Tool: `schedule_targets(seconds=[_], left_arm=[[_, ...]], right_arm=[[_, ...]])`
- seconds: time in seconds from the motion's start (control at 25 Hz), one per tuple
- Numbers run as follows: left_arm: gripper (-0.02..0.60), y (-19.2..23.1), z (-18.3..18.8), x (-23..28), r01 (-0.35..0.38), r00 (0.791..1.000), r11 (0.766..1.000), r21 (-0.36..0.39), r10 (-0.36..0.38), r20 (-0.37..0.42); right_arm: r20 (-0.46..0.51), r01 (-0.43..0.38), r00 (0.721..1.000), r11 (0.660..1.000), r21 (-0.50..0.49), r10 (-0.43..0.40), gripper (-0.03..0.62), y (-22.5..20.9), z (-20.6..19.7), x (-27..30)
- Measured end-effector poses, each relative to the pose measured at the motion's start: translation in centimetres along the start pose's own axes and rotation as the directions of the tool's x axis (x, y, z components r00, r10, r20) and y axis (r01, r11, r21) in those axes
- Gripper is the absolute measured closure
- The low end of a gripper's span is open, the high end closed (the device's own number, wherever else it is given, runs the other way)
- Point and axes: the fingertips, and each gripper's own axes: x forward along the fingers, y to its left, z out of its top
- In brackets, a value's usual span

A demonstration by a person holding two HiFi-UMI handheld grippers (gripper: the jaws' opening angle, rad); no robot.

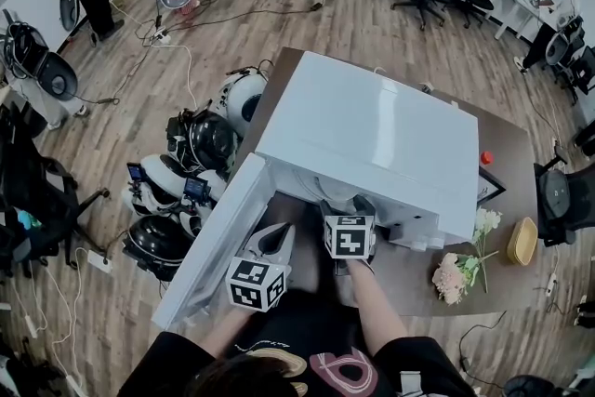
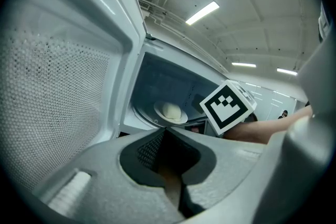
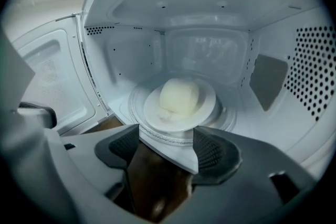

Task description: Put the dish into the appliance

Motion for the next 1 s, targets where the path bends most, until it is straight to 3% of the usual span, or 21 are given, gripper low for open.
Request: schedule_targets(seconds=[1.0], left_arm=[[0.572, 0.15, -0.17, -0.08, 0.001, 1.0, 1.0, 0.0, -0.001, -0.004]], right_arm=[[-0.003, 0.014, 1.0, 1.0, -0.002, -0.014, 0.267, 0.0, -0.35, -0.71]])
